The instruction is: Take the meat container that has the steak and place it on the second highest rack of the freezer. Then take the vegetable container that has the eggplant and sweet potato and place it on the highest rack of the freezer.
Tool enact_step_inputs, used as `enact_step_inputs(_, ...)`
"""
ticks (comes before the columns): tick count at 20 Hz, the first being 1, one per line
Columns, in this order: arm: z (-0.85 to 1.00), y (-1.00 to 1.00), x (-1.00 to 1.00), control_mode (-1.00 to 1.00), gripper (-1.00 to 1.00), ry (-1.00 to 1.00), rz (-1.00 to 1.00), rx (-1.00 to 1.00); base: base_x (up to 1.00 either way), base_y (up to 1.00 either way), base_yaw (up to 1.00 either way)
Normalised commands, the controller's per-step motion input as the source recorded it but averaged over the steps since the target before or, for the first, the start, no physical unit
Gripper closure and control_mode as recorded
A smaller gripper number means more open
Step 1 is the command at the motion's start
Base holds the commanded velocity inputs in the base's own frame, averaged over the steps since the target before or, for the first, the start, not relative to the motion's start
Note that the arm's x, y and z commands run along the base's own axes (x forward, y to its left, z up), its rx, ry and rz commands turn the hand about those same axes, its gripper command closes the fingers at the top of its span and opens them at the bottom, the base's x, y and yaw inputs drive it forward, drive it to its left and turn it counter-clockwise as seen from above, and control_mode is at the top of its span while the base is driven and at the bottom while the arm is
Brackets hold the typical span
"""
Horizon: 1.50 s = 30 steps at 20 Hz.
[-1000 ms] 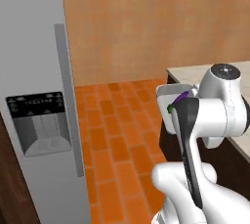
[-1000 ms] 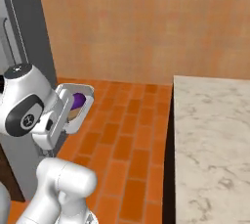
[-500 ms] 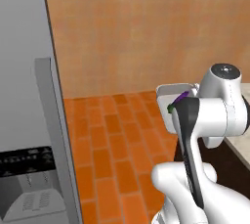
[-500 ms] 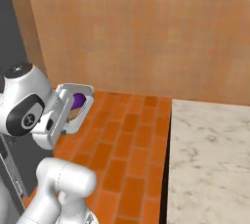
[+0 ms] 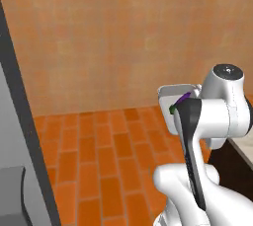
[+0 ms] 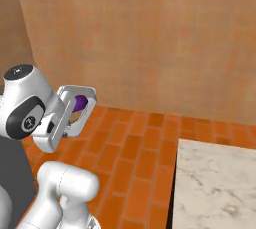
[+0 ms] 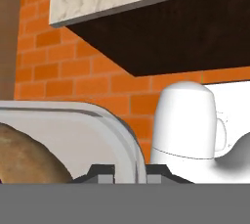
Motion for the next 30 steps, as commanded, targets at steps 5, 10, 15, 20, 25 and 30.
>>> enact_step_inputs(5,0.00,0.00,0.00,1.00,1.00,0.00,0.00,0.00,1.00,-0.02,0.27)
enact_step_inputs(10,0.00,0.00,0.00,1.00,1.00,0.00,0.00,0.00,0.66,-0.08,0.80)
enact_step_inputs(15,0.00,0.00,0.00,1.00,1.00,0.00,0.00,0.00,0.11,-0.06,0.99)
enact_step_inputs(20,0.00,0.00,0.00,1.00,1.00,0.00,0.00,0.00,0.01,-0.06,1.00)
enact_step_inputs(25,0.00,0.00,0.00,1.00,1.00,0.00,0.00,0.00,0.00,-0.11,1.00)
enact_step_inputs(30,0.00,0.00,0.00,1.00,1.00,0.00,0.00,0.00,0.00,-0.17,0.97)
